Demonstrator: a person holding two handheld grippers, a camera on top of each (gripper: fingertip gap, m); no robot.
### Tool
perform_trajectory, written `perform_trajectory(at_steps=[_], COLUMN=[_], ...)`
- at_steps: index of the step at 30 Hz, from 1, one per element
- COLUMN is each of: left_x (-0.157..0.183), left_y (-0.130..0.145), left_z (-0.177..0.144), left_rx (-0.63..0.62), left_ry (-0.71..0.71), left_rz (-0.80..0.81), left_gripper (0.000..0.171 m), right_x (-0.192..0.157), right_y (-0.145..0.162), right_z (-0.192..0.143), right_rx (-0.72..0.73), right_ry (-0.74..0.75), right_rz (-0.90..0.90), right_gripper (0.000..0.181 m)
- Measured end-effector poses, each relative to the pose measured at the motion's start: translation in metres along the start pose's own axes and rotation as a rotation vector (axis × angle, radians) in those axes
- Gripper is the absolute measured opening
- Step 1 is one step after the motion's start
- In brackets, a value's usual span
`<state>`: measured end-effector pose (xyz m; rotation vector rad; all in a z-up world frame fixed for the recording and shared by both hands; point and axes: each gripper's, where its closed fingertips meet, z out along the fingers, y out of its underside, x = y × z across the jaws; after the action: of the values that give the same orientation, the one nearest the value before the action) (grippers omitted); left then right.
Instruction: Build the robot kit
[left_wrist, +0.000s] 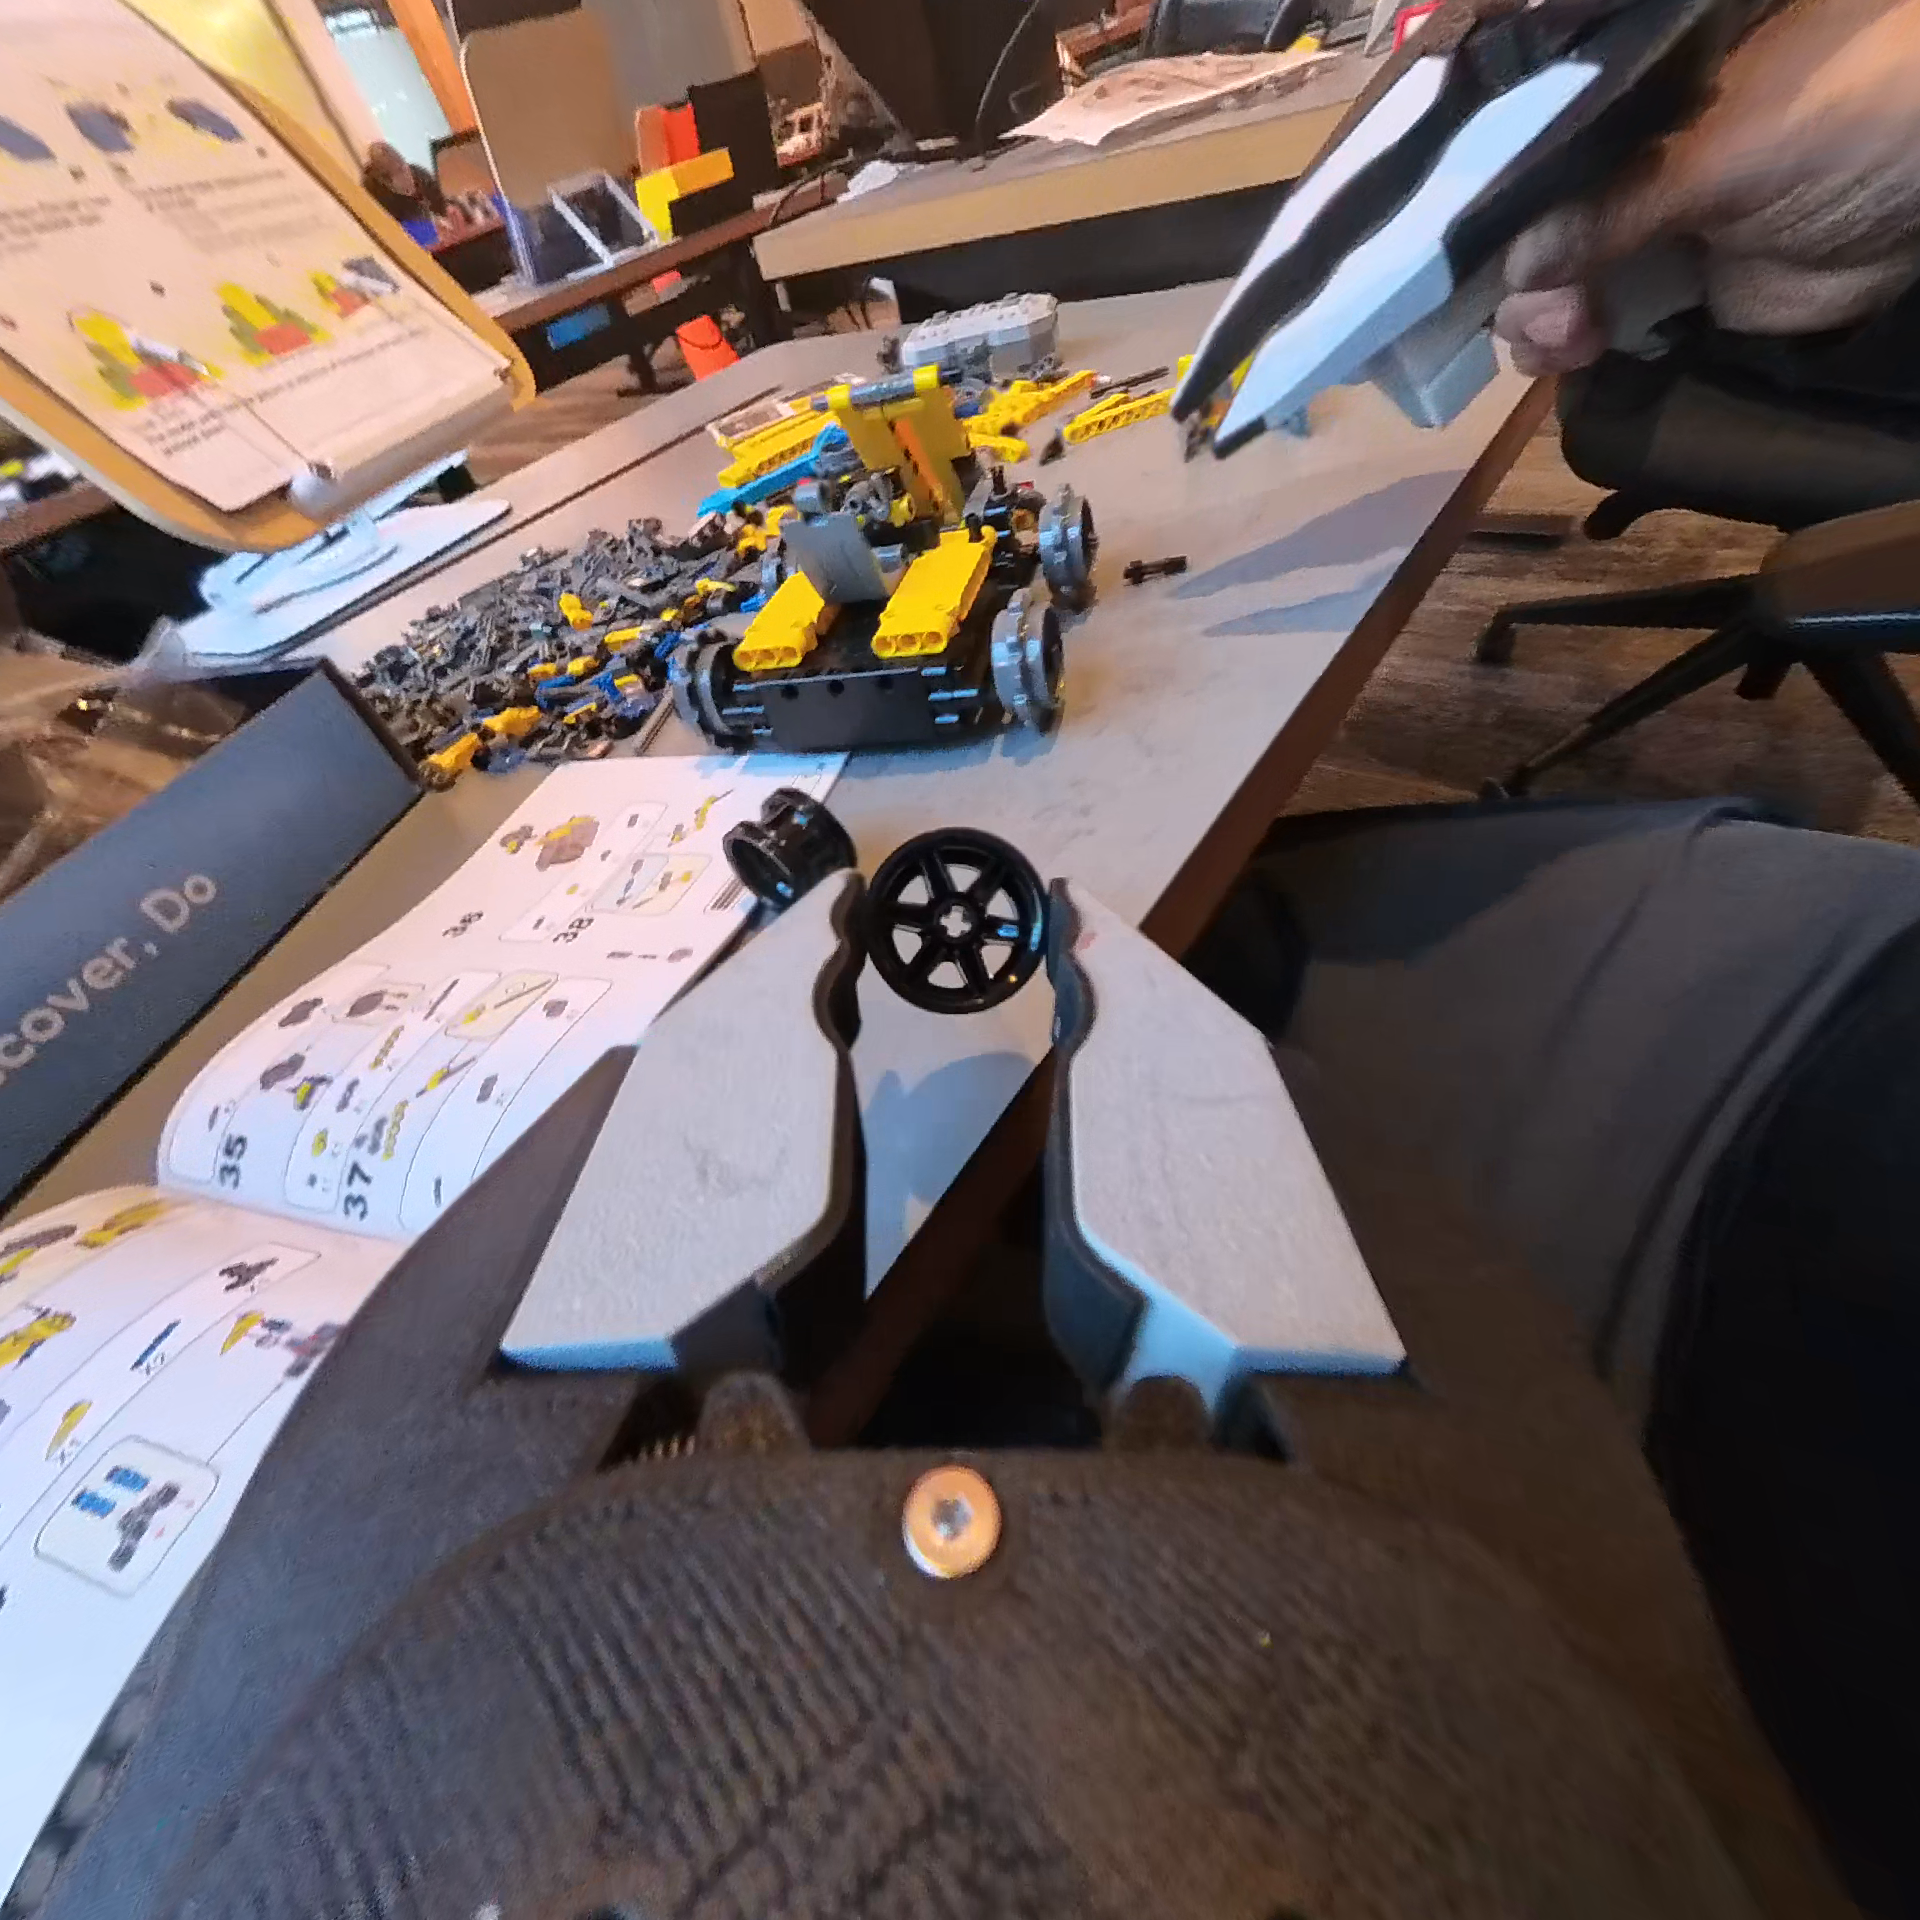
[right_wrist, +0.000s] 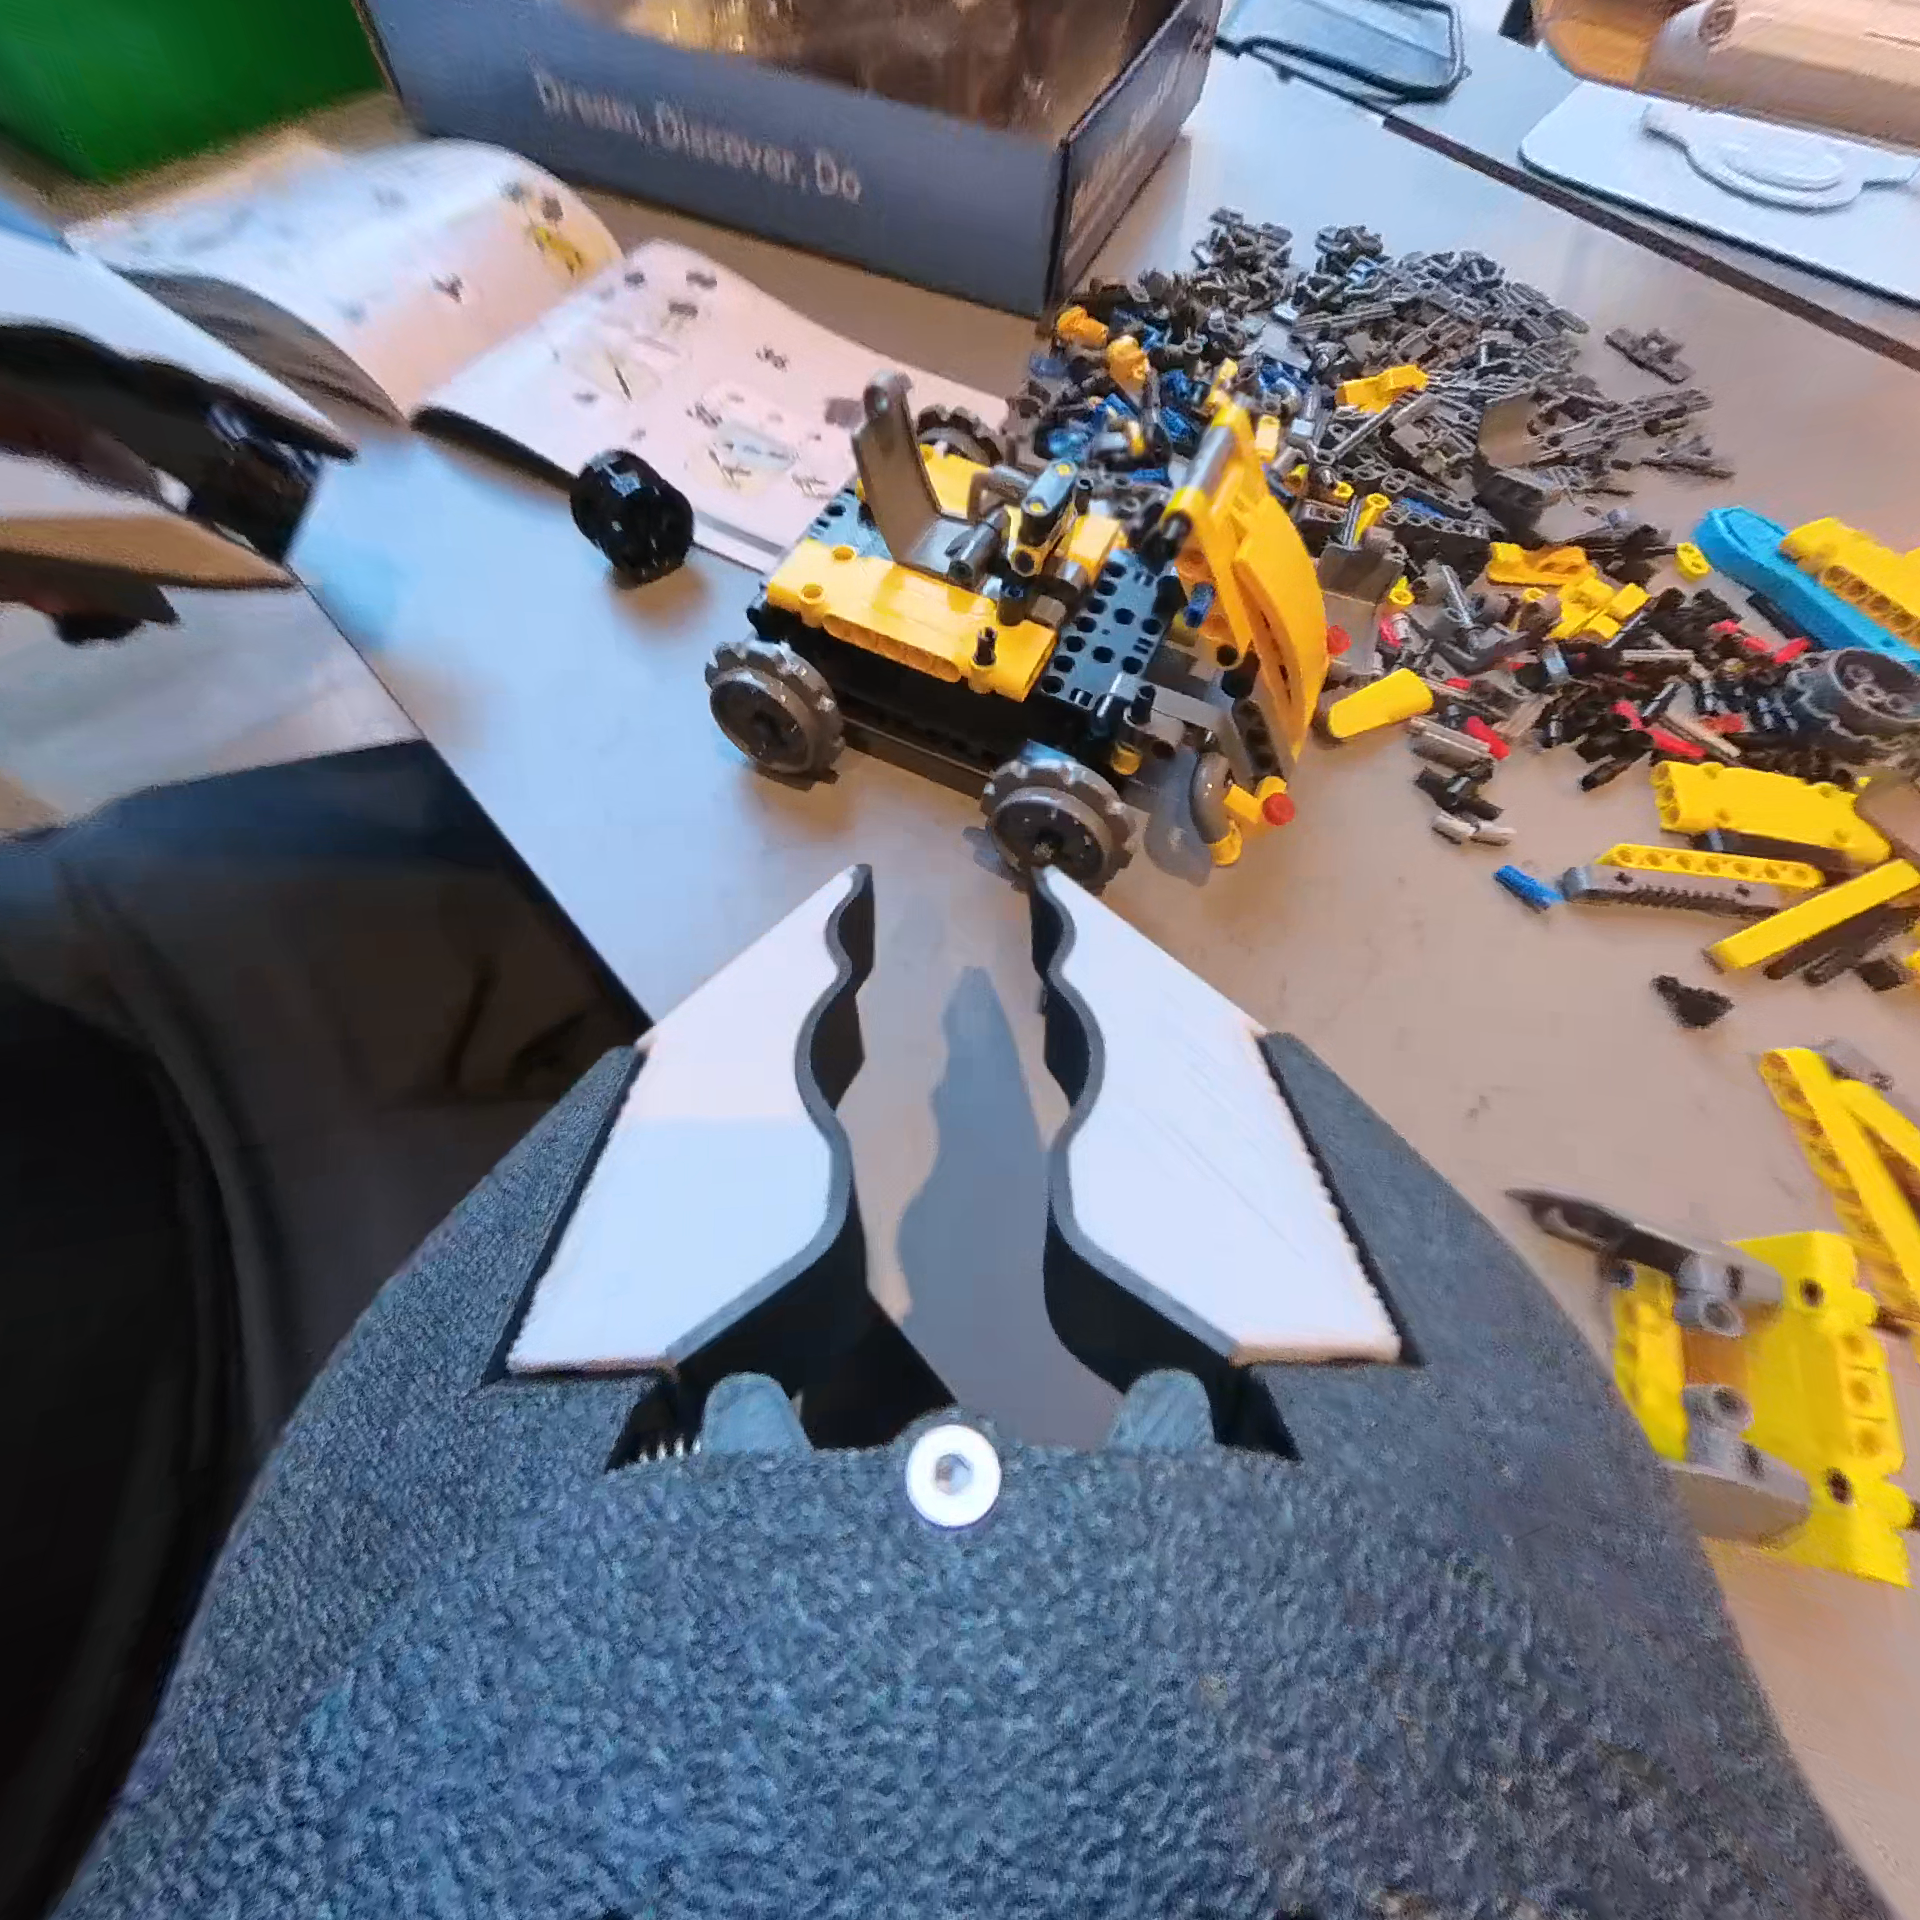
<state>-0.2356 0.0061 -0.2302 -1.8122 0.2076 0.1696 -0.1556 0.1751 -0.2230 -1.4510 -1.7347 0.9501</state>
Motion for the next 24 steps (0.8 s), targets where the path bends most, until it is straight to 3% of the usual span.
perform_trajectory(at_steps=[4, 15, 19, 21, 24], left_x=[0.010, 0.014, 0.013, 0.013, 0.013], left_y=[-0.009, 0.000, 0.004, 0.006, 0.007], left_z=[0.003, 0.014, 0.016, 0.017, 0.017], left_rx=[0.032, 0.001, -0.012, -0.018, -0.021], left_ry=[0.002, -0.011, -0.011, -0.008, -0.003], left_rz=[0.054, 0.061, 0.042, 0.039, 0.034], left_gripper=[0.032, 0.033, 0.033, 0.033, 0.033], right_x=[-0.006, 0.031, 0.055, 0.051, 0.047], right_y=[-0.003, 0.035, 0.055, 0.062, 0.061], right_z=[-0.006, -0.002, -0.003, 0.002, 0.004], right_rx=[0.052, -0.058, -0.149, -0.174, -0.156], right_ry=[-0.050, 0.086, 0.230, 0.193, 0.145], right_rz=[0.051, 0.080, 0.066, 0.096, 0.150], right_gripper=[0.030, 0.036, 0.024, 0.013, 0.012])
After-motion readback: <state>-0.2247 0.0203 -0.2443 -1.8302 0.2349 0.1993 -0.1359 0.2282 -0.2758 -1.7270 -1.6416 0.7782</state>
